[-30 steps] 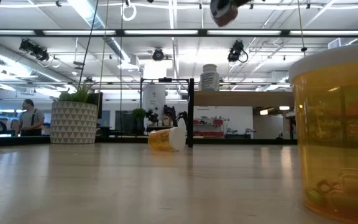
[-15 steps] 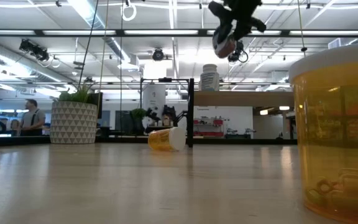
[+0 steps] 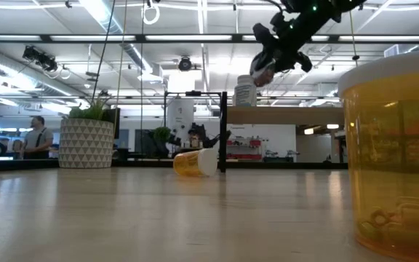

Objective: Pick and place medicine bottles onto shelf by color
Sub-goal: Put the blue pill bottle on the shelf

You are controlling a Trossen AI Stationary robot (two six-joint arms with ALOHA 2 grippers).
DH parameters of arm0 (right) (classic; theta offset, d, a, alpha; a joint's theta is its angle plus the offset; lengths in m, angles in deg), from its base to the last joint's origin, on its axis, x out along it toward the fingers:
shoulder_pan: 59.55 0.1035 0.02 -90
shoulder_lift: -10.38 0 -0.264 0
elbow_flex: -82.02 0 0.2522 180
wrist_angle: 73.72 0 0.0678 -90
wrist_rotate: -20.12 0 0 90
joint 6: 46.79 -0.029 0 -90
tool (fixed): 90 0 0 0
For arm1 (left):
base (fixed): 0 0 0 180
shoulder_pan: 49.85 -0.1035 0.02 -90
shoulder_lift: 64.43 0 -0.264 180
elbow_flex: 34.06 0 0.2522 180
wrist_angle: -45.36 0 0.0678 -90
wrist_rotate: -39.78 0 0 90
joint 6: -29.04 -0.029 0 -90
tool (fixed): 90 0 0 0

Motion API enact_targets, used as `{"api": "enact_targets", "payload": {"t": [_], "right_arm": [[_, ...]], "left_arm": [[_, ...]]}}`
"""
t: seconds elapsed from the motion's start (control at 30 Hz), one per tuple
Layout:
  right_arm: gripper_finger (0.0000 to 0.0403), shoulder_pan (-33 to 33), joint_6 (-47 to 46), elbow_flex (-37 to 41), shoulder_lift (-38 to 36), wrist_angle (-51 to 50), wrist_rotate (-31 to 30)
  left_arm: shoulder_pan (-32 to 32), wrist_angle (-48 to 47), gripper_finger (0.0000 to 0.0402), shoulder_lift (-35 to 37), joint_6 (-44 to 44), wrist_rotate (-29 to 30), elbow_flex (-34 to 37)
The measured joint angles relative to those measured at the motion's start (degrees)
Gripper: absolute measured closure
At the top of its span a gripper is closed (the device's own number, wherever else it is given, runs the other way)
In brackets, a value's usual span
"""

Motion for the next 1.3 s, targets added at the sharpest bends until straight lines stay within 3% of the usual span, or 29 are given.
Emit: {"api": "enact_targets", "payload": {"t": [0.5,0.73,1.3], "right_arm": [[0.0234,-6.78,6.17,9.8,-0.27,7.58,4.13],[0.0234,-9.3,8.72,11.98,-0.31,13.55,6.3],[0.0234,-10.84,14.07,13.07,2.37,15.4,10.09]], "left_arm": [[0.0,-1.31,0.0163,-0.06,1.41,0.17,0.0],[0.0,-1.25,0.0164,-0.09,2.8,0.19,0.0],[0.07,-0.84,0.0169,-0.13,4.26,0.2,0.0]]}}
